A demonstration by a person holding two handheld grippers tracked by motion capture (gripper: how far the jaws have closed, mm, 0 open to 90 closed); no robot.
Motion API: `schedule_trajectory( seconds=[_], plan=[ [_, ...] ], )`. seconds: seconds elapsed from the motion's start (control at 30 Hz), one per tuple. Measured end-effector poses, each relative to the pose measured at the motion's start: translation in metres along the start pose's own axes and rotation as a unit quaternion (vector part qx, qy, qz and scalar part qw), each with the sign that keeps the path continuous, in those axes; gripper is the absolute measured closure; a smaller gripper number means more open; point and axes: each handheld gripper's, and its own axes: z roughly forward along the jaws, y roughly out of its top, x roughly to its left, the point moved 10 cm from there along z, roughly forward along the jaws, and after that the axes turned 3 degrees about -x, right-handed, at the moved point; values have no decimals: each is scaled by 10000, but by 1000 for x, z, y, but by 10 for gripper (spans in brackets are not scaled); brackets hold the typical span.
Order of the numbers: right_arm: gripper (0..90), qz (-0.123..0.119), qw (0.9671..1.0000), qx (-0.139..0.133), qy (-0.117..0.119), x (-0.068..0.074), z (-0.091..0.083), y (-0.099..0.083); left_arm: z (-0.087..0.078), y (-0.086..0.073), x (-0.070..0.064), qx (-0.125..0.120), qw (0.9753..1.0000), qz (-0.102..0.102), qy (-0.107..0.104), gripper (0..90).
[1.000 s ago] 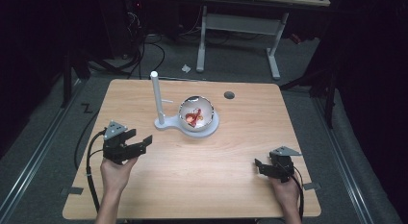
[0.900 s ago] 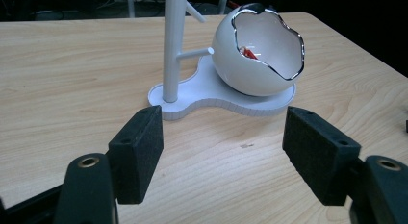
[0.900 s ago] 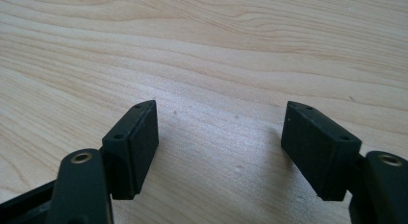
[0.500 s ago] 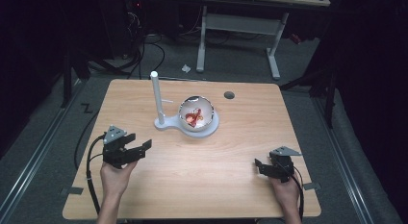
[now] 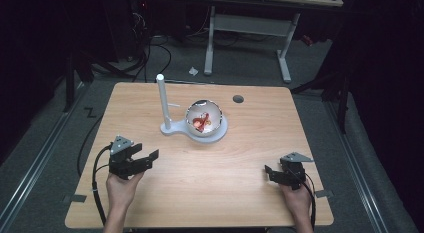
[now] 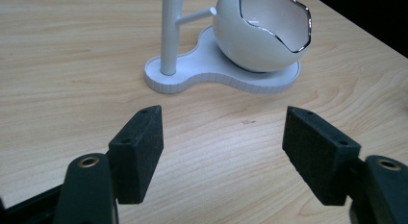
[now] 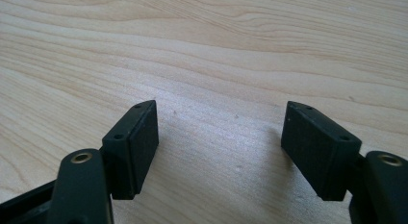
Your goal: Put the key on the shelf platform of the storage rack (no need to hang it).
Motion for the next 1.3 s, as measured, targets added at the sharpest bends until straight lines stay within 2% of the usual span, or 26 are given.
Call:
schedule_trajectory(
  seconds=[0.3, 0.4, 0.53, 0.67, 0.8, 0.97, 1.03, 1.07, 1.17, 1.3],
  plan=[
    [294, -7, 10000, -5, -2, 0, 0, 0, 2, -7, 9, 60, 9999, -1, 109, 321],
    [294, -4, 10000, -5, -1, 0, 0, 0, 3, -10, 12, 83, 9998, -64, 176, 321],
    [294, 1, 10000, -1, -3, 0, 0, 0, 5, -14, 16, 127, 9998, 2, 179, 322],
    [294, 3, 10000, 0, -1, 0, 0, 0, 6, -18, 19, 161, 9994, -84, 286, 322],
    [294, 1, 10000, 0, -3, 0, 0, 0, 9, -22, 23, 183, 9994, -1, 281, 322],
    [294, -1, 10000, -1, -2, 0, 0, 0, 11, -27, 25, 211, 9990, -65, 381, 321],
    [294, 9, 10000, 2, -3, 0, 0, 0, 12, -29, 26, 207, 9990, -7, 393, 320],
    [294, 3, 10000, 0, -1, 0, 0, 0, 12, -30, 26, 199, 9989, -52, 432, 319],
    [294, 6, 10000, 0, -4, 0, 0, 0, 14, -33, 28, 227, 9990, 10, 391, 317],
    [294, 1, 10000, 0, -1, 0, 0, 0, 16, -38, 31, 252, 9985, 14, 485, 317]
  ],
)
